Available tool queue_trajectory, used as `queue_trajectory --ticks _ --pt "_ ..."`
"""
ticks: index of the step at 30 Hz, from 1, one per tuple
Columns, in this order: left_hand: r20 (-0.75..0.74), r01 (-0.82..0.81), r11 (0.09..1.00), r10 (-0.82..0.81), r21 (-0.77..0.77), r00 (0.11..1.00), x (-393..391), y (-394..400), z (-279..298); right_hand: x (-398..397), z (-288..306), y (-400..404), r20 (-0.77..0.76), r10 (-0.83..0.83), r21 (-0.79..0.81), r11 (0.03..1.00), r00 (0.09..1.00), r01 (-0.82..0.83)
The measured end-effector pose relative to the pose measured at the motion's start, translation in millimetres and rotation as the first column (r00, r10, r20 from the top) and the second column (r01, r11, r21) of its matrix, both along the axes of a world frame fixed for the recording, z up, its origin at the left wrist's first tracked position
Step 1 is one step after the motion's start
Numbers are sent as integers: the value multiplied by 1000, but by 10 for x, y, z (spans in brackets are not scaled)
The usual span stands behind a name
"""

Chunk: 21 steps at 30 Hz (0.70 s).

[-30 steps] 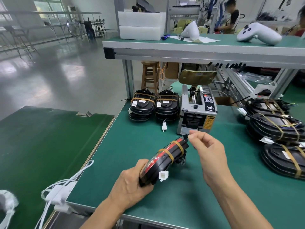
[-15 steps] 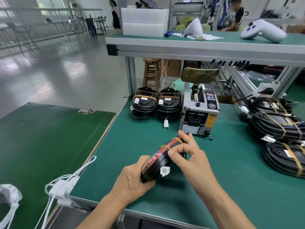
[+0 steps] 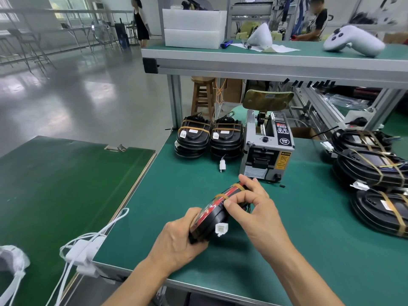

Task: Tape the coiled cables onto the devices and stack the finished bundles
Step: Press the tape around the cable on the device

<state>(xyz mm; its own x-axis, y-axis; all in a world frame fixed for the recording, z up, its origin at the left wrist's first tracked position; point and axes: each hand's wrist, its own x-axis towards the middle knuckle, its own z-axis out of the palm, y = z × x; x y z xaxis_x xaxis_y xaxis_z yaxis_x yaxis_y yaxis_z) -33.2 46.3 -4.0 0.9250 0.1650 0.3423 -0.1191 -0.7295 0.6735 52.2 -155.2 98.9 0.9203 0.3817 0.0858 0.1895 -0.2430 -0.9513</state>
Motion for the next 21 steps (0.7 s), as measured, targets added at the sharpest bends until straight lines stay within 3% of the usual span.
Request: queue_trajectory --ticks 21 --pt "-5 -1 1000 1 22 1000 9 9 -24 -51 56 22 -4 -32 -5 999 999 32"
